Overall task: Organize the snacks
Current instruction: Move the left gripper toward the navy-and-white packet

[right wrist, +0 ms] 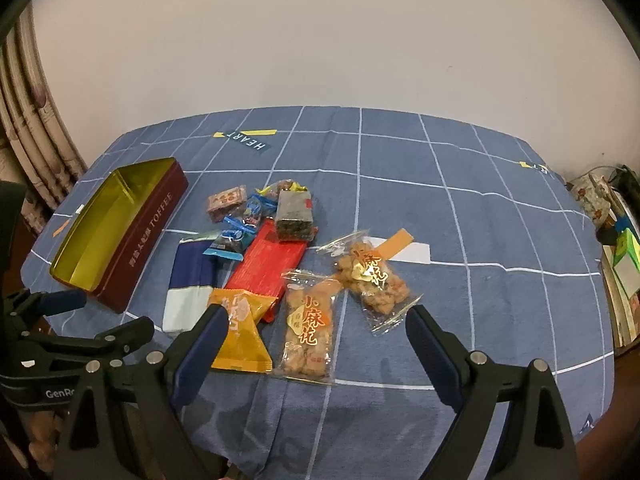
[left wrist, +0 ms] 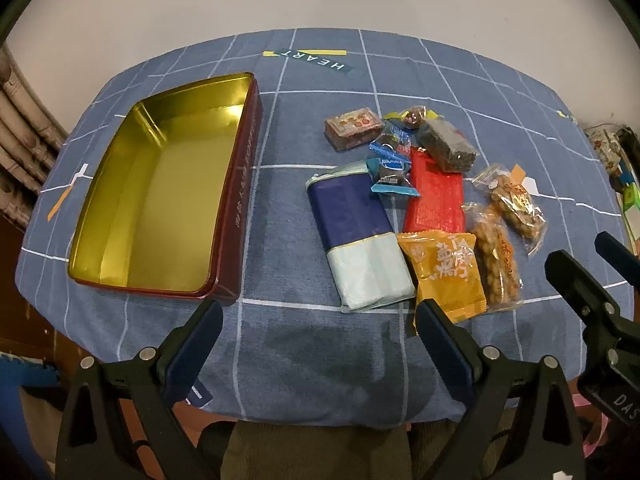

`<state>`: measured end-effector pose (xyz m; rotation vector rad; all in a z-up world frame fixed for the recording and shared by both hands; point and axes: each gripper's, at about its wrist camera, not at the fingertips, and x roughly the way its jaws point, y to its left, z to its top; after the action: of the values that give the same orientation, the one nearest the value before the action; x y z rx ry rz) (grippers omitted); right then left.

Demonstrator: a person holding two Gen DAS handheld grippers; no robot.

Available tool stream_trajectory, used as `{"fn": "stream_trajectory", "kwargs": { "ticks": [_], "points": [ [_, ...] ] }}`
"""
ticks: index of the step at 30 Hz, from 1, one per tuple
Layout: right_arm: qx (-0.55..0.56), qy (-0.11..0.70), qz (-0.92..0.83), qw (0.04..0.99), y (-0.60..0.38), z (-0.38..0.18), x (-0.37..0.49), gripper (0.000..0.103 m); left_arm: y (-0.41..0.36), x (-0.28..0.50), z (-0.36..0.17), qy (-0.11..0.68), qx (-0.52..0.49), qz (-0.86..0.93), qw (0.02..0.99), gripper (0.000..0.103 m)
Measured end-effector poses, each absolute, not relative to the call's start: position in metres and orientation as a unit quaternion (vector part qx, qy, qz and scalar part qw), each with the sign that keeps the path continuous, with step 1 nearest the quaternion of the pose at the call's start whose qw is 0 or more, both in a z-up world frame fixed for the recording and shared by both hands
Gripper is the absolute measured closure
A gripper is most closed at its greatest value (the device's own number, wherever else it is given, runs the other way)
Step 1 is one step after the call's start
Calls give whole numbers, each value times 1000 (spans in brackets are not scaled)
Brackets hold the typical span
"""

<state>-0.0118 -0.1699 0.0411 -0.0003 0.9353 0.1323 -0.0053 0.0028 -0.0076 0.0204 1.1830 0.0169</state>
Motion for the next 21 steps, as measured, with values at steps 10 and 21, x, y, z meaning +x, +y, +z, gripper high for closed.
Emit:
{"fn": "stream_trajectory", "kwargs": {
  "ticks": [10,21],
  "points": [
    [5,463,71,884,-170,33,-6,10,5,-2,-18,565,12,8,825,7],
    [-6,480,81,874,-164,19,1,10,10,7,-25,571,8,10,821,7]
  ]
}}
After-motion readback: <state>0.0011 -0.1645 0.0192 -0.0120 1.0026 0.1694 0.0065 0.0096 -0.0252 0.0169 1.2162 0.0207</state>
